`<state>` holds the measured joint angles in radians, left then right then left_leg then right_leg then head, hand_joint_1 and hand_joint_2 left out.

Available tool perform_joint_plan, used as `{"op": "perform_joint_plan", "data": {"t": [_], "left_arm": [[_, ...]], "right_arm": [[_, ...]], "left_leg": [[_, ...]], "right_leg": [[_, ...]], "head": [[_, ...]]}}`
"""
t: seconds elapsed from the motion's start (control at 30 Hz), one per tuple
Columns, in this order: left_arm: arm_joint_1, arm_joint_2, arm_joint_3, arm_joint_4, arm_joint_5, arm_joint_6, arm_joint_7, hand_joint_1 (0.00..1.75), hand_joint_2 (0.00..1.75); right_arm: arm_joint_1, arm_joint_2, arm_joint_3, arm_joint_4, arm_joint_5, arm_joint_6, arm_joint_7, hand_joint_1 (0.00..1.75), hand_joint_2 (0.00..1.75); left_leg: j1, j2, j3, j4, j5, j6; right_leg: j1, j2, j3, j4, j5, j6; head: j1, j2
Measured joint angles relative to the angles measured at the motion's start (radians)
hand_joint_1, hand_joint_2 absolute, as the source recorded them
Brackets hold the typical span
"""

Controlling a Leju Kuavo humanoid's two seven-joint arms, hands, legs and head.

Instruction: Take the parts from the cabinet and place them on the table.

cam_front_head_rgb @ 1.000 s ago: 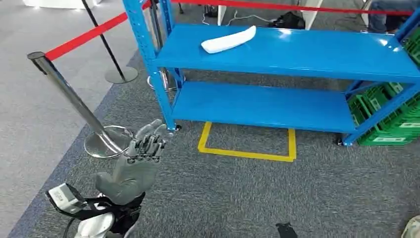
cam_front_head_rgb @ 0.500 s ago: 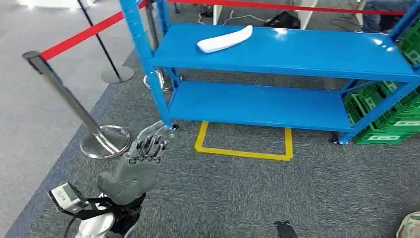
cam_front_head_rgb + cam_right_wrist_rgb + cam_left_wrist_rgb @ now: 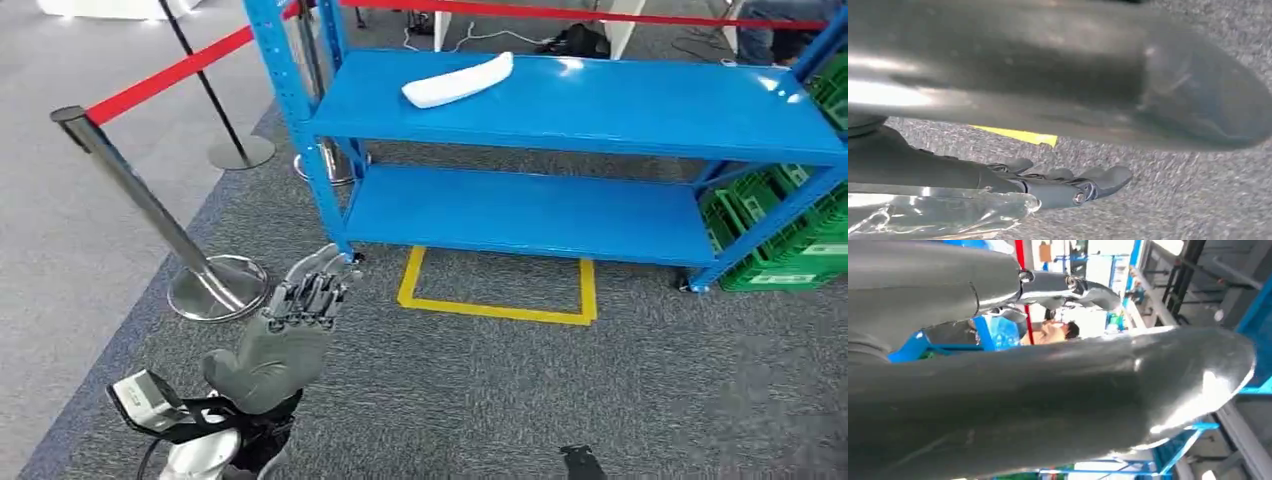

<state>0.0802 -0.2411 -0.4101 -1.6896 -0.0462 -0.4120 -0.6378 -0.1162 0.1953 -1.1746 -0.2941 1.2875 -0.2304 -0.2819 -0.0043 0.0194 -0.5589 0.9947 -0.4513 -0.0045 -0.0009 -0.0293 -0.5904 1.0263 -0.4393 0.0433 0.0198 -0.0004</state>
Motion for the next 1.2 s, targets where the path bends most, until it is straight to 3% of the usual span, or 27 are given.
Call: {"op": "perform_joint_plan", "data": {"t": [0.07,0.1,0.13,0.2,0.23,0.27,0.3,0.33,0.4,0.43,0.47,0.53,0.6,0.63,0.67,0.73,0.77,0.8,0.83,0.9,0.93,0.97,1.07,1.1,1.13,1.17,1.2], "left_arm": [[-0.001,0.000,-0.002,0.000,-0.002,0.000,0.000,0.00,0.00],[-0.001,0.000,-0.003,-0.001,-0.002,0.000,0.000,0.00,0.00],[-0.001,0.000,-0.003,-0.001,-0.002,0.000,-0.001,0.00,0.00],[-0.001,0.002,-0.003,-0.001,-0.002,0.000,-0.001,0.00,0.00],[-0.001,0.002,-0.003,-0.001,-0.002,-0.001,-0.001,0.00,0.00],[-0.001,0.002,-0.003,-0.001,-0.002,-0.001,-0.001,0.00,0.00],[-0.001,0.002,-0.003,-0.001,-0.001,-0.001,-0.001,0.00,0.00],[-0.001,0.002,-0.003,-0.001,0.002,-0.001,-0.001,0.00,0.00],[-0.001,0.002,-0.003,-0.001,0.003,-0.001,-0.001,0.00,0.00],[-0.001,0.002,-0.004,-0.001,0.004,-0.001,-0.001,0.00,0.00],[-0.002,0.002,-0.004,-0.001,0.004,-0.001,-0.002,0.00,0.00],[-0.001,0.002,-0.003,-0.001,0.004,-0.001,-0.002,0.00,0.00],[-0.002,0.000,-0.004,-0.001,0.004,-0.001,-0.002,0.00,0.00],[-0.002,0.000,-0.004,-0.002,0.004,-0.001,-0.002,0.00,0.00],[-0.001,0.000,-0.004,-0.001,0.005,-0.001,-0.002,0.00,0.00],[-0.001,0.000,-0.003,-0.001,0.005,-0.001,-0.002,0.00,0.00],[-0.001,0.000,-0.003,-0.001,0.005,-0.001,-0.002,0.00,0.00],[-0.001,0.000,-0.003,-0.001,0.006,-0.001,-0.002,0.00,0.00],[-0.001,0.000,-0.003,-0.001,0.006,-0.001,-0.002,0.00,0.00],[-0.001,0.000,-0.003,-0.001,0.008,-0.001,-0.002,0.00,0.00],[-0.002,0.000,-0.003,-0.001,0.012,-0.001,-0.002,0.00,0.00],[-0.002,0.000,-0.003,-0.001,0.016,-0.003,-0.002,0.00,0.00],[-0.002,0.000,-0.003,-0.001,0.027,-0.007,-0.002,0.00,0.00],[-0.002,0.000,-0.003,-0.002,0.029,-0.008,-0.002,0.00,0.00],[-0.002,0.000,-0.004,-0.002,0.031,-0.010,-0.002,0.00,0.00],[-0.002,0.000,-0.004,-0.002,0.034,-0.011,-0.002,0.00,0.00],[-0.002,0.000,-0.003,-0.002,0.036,-0.012,-0.002,0.00,0.00]], "right_arm": [[0.001,-0.001,0.000,0.000,0.005,-0.010,0.007,0.00,0.00],[0.001,-0.001,-0.001,0.000,0.007,-0.012,0.009,0.00,0.00],[0.000,-0.001,-0.001,-0.001,0.009,-0.013,0.010,0.00,0.00],[0.000,-0.001,0.000,-0.002,0.010,-0.013,0.013,0.00,0.00],[0.002,-0.001,-0.001,-0.002,0.010,-0.013,0.015,0.00,0.00],[0.003,-0.001,-0.001,-0.002,0.011,-0.014,0.018,0.00,0.00],[0.004,-0.001,-0.001,-0.002,0.011,-0.014,0.018,0.00,0.00],[0.004,-0.001,-0.001,-0.002,0.011,-0.014,0.019,0.00,0.00],[0.001,-0.001,-0.001,-0.002,0.013,-0.015,0.020,0.00,0.00],[0.001,-0.002,0.000,-0.002,0.016,-0.018,0.019,0.00,0.00],[0.002,-0.002,0.000,-0.002,0.020,-0.026,0.016,0.00,0.00],[0.006,-0.002,0.000,-0.003,0.029,-0.033,0.017,0.00,0.00],[0.007,-0.002,0.000,-0.004,0.029,-0.034,0.017,0.00,0.00],[0.007,-0.002,0.000,-0.005,0.029,-0.037,0.018,0.00,0.00],[0.005,-0.002,0.000,-0.005,0.031,-0.041,0.020,0.00,0.00],[0.003,-0.002,0.000,-0.004,0.036,-0.052,0.033,0.00,0.00],[0.004,-0.002,0.000,-0.004,0.040,-0.054,0.039,0.00,0.00],[0.005,-0.002,0.000,-0.004,0.042,-0.057,0.042,0.00,0.00],[0.005,-0.002,0.000,-0.005,0.044,-0.060,0.045,0.00,0.00],[0.003,-0.002,0.001,-0.006,0.052,-0.066,0.056,0.00,0.00],[0.001,-0.002,0.004,-0.006,0.058,-0.064,0.060,0.00,0.00],[-0.001,-0.002,0.007,-0.006,0.060,-0.056,0.064,0.00,0.00],[0.002,-0.002,0.007,-0.006,0.053,-0.027,0.070,0.00,0.00],[0.003,-0.001,0.007,-0.005,0.051,-0.025,0.071,0.00,0.00],[0.002,-0.001,0.007,-0.005,0.049,-0.024,0.071,0.00,0.00],[0.002,-0.002,0.007,-0.005,0.048,-0.024,0.073,0.00,0.00],[0.001,-0.002,0.007,-0.005,0.048,-0.024,0.076,0.00,0.00]], "left_leg": [[0.002,0.014,0.002,-0.003,-0.003,-0.012],[0.004,0.008,0.000,0.007,-0.016,-0.019],[0.004,-0.002,-0.021,0.054,-0.051,-0.024],[0.005,-0.008,-0.098,0.218,-0.129,-0.029],[0.005,-0.009,-0.135,0.289,-0.152,-0.029],[0.005,-0.009,-0.153,0.318,-0.151,-0.029],[0.005,-0.009,-0.146,0.297,-0.122,-0.027],[0.005,-0.011,-0.119,0.238,-0.078,-0.023],[0.006,-0.026,-0.039,0.078,0.005,-0.017],[0.005,-0.038,-0.019,0.025,0.012,-0.016],[0.010,-0.039,-0.009,0.003,-0.002,-0.011],[0.003,-0.040,-0.016,0.009,0.002,0.001],[0.011,-0.037,-0.013,0.001,0.009,0.013],[0.011,-0.036,-0.012,0.001,0.009,0.018],[0.011,-0.032,-0.013,0.001,0.008,0.022],[0.009,-0.025,-0.013,0.001,0.008,0.024],[0.009,-0.023,-0.013,0.001,0.008,0.024],[0.009,-0.022,-0.012,0.001,0.008,0.024],[0.009,-0.022,-0.011,0.001,0.007,0.024],[0.010,-0.022,-0.006,0.001,0.004,0.019],[0.005,-0.021,-0.004,0.002,0.001,0.012],[0.001,-0.022,-0.007,0.008,0.000,0.007],[0.004,-0.020,-0.005,-0.001,0.006,-0.008],[0.005,-0.020,-0.008,0.002,-0.002,-0.014],[0.004,-0.021,-0.016,0.023,-0.022,-0.020],[0.005,-0.021,-0.041,0.080,-0.059,-0.025],[0.007,-0.021,-0.084,0.171,-0.104,-0.029]], "right_leg": [[0.000,0.016,-0.003,-0.005,0.005,-0.015],[-0.005,0.024,-0.001,-0.008,0.008,-0.020],[-0.008,0.031,-0.002,-0.008,0.009,-0.026],[-0.008,0.045,-0.003,-0.008,0.009,-0.029],[-0.008,0.052,-0.004,-0.008,0.009,-0.029],[-0.008,0.060,-0.004,-0.008,0.009,-0.029],[-0.008,0.071,-0.003,-0.008,0.010,-0.028],[-0.008,0.083,-0.002,-0.008,0.010,-0.027],[-0.009,0.096,-0.001,-0.008,0.012,-0.024],[-0.002,0.103,-0.003,-0.003,0.011,-0.018],[-0.001,0.109,-0.010,0.002,0.010,-0.014],[-0.005,0.108,-0.012,-0.007,0.015,-0.002],[-0.006,0.100,-0.017,-0.001,0.008,0.008],[-0.002,0.069,-0.031,0.033,-0.020,0.013],[-0.003,0.053,-0.061,0.100,-0.060,0.017],[-0.004,0.039,-0.137,0.270,-0.135,0.021],[-0.004,0.038,-0.157,0.314,-0.143,0.023],[-0.005,0.038,-0.150,0.301,-0.124,0.023],[-0.005,0.038,-0.122,0.247,-0.090,0.022],[-0.006,0.034,-0.028,0.066,-0.008,0.019],[-0.005,0.027,0.007,0.000,-0.009,0.018],[-0.004,0.034,0.011,-0.005,-0.004,0.008],[0.001,0.039,0.005,-0.002,-0.003,-0.007],[-0.008,0.039,0.007,-0.008,0.002,-0.015],[-0.009,0.039,0.007,-0.008,0.003,-0.019],[-0.010,0.040,0.006,-0.008,0.003,-0.024],[-0.010,0.039,0.005,-0.008,0.002,-0.026]], "head": [[0.001,0.000],[0.001,0.000],[-0.004,0.000],[-0.004,0.000],[-0.004,0.000],[-0.003,0.000],[-0.003,0.000],[-0.003,0.000],[-0.004,0.000],[-0.007,0.000],[-0.009,0.000],[-0.010,0.000],[-0.010,0.000],[0.001,0.000],[0.005,0.000],[0.005,0.000],[0.004,0.000],[0.004,0.000],[0.004,0.000],[0.004,0.000],[0.004,0.000],[0.003,0.000],[0.002,0.000],[0.003,0.000],[0.000,0.000],[-0.006,0.000],[-0.008,0.000]]}}
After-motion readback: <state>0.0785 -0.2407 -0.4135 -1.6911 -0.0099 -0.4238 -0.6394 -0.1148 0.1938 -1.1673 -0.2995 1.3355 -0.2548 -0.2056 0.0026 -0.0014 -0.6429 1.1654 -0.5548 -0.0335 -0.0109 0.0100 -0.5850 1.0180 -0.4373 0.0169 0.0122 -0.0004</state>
